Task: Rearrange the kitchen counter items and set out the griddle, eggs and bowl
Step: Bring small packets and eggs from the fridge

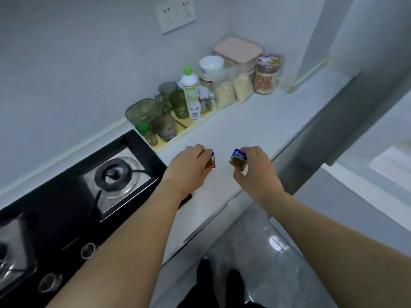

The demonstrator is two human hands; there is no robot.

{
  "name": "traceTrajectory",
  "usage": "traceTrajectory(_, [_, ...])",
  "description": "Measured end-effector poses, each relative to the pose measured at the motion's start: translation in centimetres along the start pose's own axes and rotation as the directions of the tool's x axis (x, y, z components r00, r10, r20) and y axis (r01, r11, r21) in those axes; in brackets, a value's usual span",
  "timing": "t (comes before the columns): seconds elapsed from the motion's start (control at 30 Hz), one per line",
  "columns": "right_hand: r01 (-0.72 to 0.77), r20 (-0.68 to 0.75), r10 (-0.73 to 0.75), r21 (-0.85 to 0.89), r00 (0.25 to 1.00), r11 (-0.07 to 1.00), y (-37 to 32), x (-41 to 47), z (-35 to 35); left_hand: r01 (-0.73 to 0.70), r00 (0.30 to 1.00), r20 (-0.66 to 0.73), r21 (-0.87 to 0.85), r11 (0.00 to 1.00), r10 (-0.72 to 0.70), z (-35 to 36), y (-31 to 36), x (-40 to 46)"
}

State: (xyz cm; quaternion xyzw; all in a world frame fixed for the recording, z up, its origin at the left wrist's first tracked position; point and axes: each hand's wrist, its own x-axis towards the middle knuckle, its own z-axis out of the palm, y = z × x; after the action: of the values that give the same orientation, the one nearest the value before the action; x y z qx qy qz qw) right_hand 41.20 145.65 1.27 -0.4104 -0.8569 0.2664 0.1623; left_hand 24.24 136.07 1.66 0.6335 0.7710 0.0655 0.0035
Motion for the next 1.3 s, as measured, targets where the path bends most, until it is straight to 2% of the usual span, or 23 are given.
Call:
traceTrajectory(0.13, [0.202, 0.091, -0.203, 0.021, 0.975, 0.979, -6.2, -1.4, 4.0, 0.197, 0.979, -0.061, 0.01, 0.98, -0.196, -2.1, -4.8, -8.9])
traceTrajectory(0.3, [0.397, 0.184, -0.408, 0.093, 0.894, 0.913, -14.6, -5.6, 8.6, 0.398, 0.91, -0.137, 0.018, 0.917, -0.392, -4.5, -9.0, -20.8])
traceTrajectory(0.6, [0.633, 0.327, -0.647, 0.163, 0.689, 0.757, -31.4, -21.4, 18.7, 0.654, 0.744, -0.184, 0.004, 0.757, -0.642, -6.7, -13.9, -47.5])
traceTrajectory(0.77, [0.739, 0.404, -0.751, 0.227, 0.522, 0.635, -39.8, -32.4, 24.6, 0.799, 0.59, -0.181, -0.006, 0.601, -0.787, -7.6, -15.1, -63.2])
traceTrajectory(0.9, [0.81, 0.475, -0.806, 0.276, 0.353, 0.518, -45.6, -40.1, 28.3, 0.901, 0.426, -0.156, -0.024, 0.434, -0.891, -7.9, -15.0, -74.7])
traceTrajectory(1.0, [0.848, 0.51, -0.825, 0.301, 0.244, 0.437, -48.8, -43.9, 30.5, 0.942, 0.322, -0.152, -0.051, 0.333, -0.935, -8.3, -14.6, -80.1])
traceTrajectory(1.2, [0.875, 0.564, -0.822, 0.355, 0.08, 0.329, -54.2, -48.0, 35.2, 0.981, 0.182, -0.132, -0.049, 0.19, -0.974, -8.3, -15.7, -87.0])
traceTrajectory(1.3, [0.862, 0.563, -0.826, 0.402, 0.034, 0.31, -57.1, -48.4, 37.6, 0.99, 0.127, -0.136, -0.042, 0.134, -0.983, -8.8, -17.7, -88.9])
